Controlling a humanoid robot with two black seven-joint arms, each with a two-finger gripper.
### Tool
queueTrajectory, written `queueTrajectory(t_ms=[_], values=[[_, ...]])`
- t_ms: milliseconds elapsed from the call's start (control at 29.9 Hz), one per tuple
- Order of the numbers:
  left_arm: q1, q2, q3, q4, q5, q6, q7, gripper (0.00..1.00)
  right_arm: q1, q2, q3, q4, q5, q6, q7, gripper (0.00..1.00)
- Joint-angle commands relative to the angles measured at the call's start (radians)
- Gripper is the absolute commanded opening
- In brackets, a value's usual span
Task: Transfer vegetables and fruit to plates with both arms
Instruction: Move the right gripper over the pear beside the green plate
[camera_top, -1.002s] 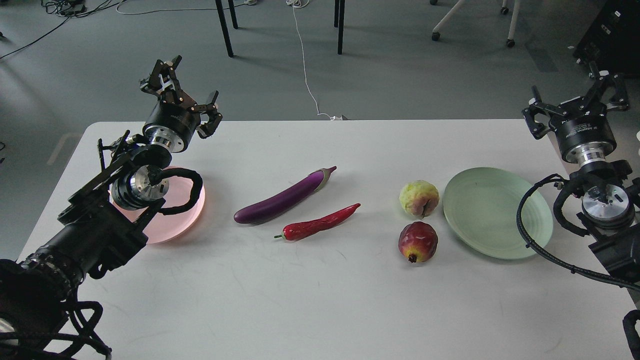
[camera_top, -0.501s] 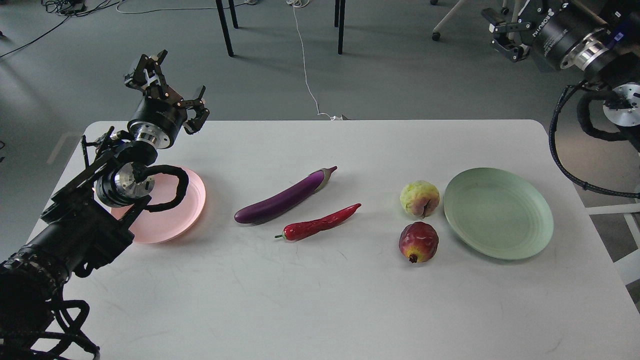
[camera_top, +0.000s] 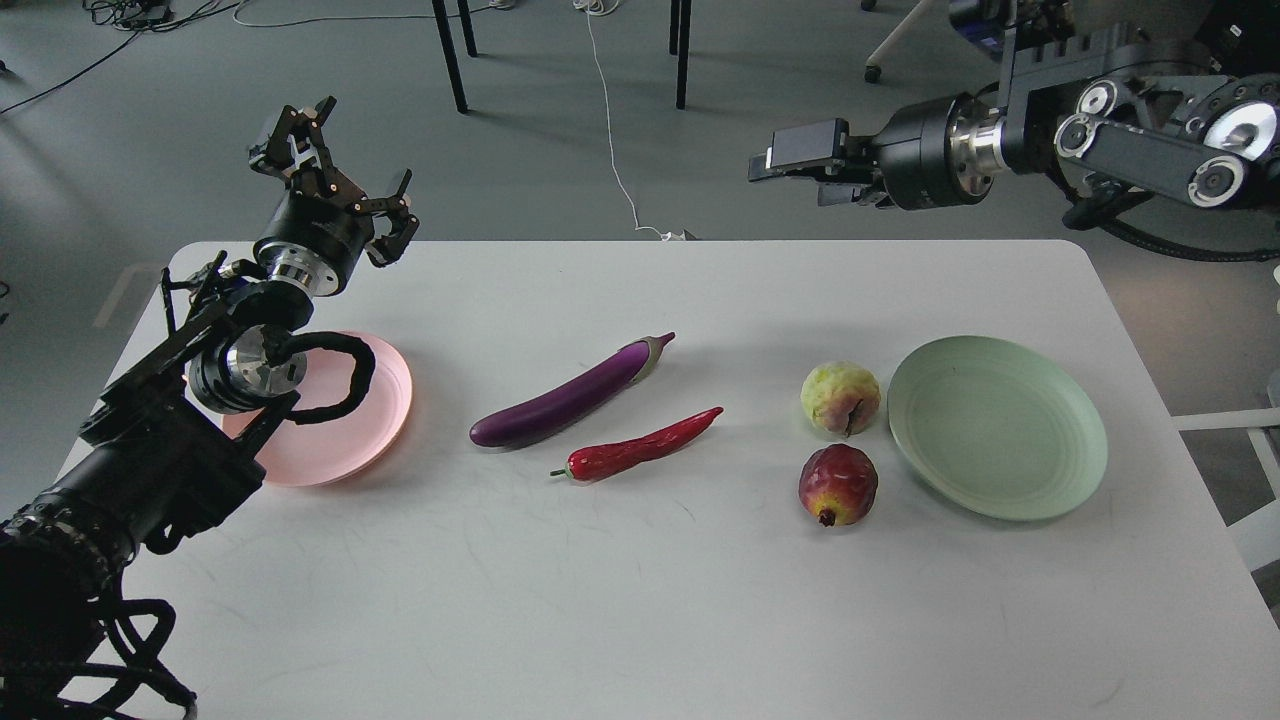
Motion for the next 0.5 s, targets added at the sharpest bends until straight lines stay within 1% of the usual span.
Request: queueTrajectory(t_ms=[0,134,267,468], values=[[-0.003,0.003,0.000,0.000,0.000,-0.001,0.001,0.98,-0.008,0.024,-0.102,0.002,-0.147,-0.049,0.007,0.99],[0.000,0.005,0.000,0.000,0.000,-0.001,0.001,0.98,-0.065,0.034,-0.156,-0.002,-0.170,-0.082,0.039,0.97],[0.005,0.005,0.000,0.000,0.000,-0.004,-0.001,0.98,-0.126,0.056,-0.159,-0.019,-0.170,-0.113,0.070,0.95],[0.006,0.005,0.000,0.000,0.000,-0.021,0.001,0.98,-0.208,0.103,-0.161,-0.093,-0.170,-0.116,0.072,0.95]])
